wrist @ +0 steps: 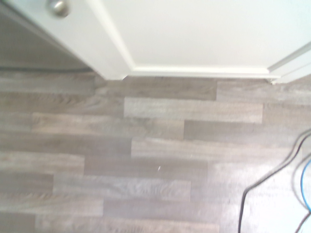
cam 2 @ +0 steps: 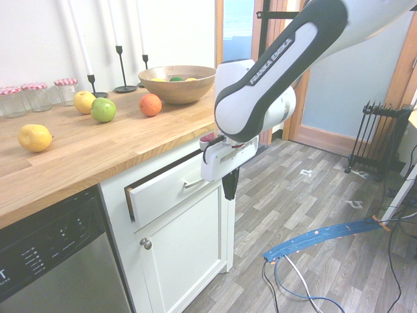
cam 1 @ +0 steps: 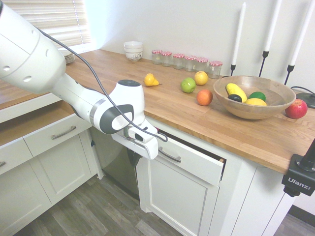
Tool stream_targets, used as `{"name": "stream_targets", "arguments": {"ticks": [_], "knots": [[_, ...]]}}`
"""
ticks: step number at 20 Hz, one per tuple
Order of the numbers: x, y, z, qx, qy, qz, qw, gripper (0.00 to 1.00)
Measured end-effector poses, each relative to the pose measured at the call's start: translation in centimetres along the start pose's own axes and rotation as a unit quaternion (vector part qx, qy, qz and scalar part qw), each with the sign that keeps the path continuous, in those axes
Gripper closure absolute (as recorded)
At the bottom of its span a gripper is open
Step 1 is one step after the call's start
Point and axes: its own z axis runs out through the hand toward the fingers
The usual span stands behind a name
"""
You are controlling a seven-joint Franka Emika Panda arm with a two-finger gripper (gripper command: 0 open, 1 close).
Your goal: Close the drawer
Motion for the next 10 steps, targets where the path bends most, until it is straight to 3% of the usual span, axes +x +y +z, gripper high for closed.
{"name": "stream_targets", "arguments": {"ticks": [1, 2, 6, 10], "knots": [[-1.1, 0.5, -0.8, 0.000, 0.000, 0.000, 1.000, 1.00], [-2.3, 1.1, -1.5, 0.000, -0.001, 0.001, 1.000, 0.00], [-6.6, 4.5, -3.7, 0.005, -0.006, 0.008, 1.000, 0.00], [-10.3, 9.3, -3.1, 0.008, -0.008, 0.015, 1.000, 0.00]]}}
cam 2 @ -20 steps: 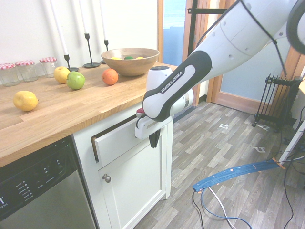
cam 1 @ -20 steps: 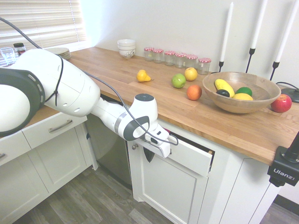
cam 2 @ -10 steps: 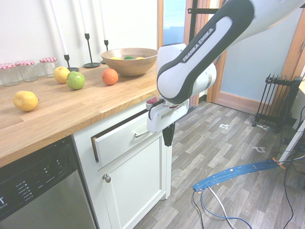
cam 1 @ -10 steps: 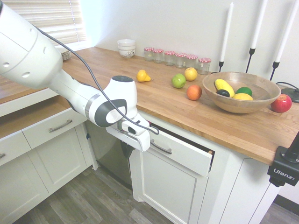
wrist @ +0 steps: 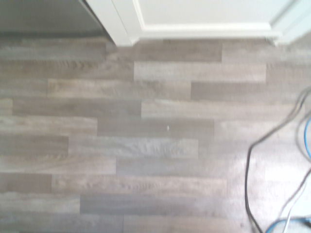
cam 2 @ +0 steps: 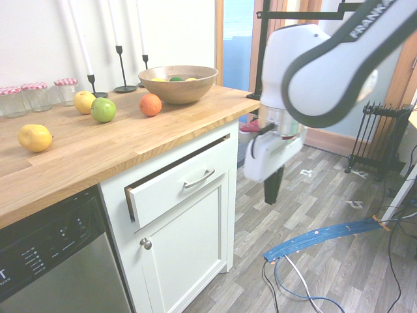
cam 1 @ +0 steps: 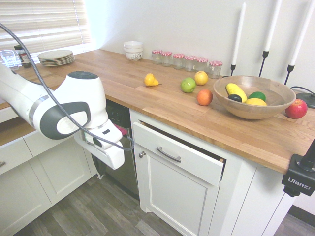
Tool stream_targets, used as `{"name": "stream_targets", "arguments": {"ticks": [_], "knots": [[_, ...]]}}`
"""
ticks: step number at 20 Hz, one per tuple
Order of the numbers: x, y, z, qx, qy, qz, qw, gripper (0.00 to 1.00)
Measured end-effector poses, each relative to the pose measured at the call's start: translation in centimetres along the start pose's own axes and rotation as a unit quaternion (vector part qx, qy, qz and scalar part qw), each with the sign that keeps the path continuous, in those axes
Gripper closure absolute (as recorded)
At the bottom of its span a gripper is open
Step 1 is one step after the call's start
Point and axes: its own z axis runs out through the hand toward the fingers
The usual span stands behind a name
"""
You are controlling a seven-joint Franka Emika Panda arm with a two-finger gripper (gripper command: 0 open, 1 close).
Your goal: Close the drawer
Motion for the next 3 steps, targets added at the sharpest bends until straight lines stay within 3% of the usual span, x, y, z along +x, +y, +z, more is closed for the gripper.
{"name": "stream_targets", "arguments": {"ticks": [3], "knots": [[-1.10, 1.92, 0.19, 0.002, 0.000, 0.005, 1.000, 0.00]]}}
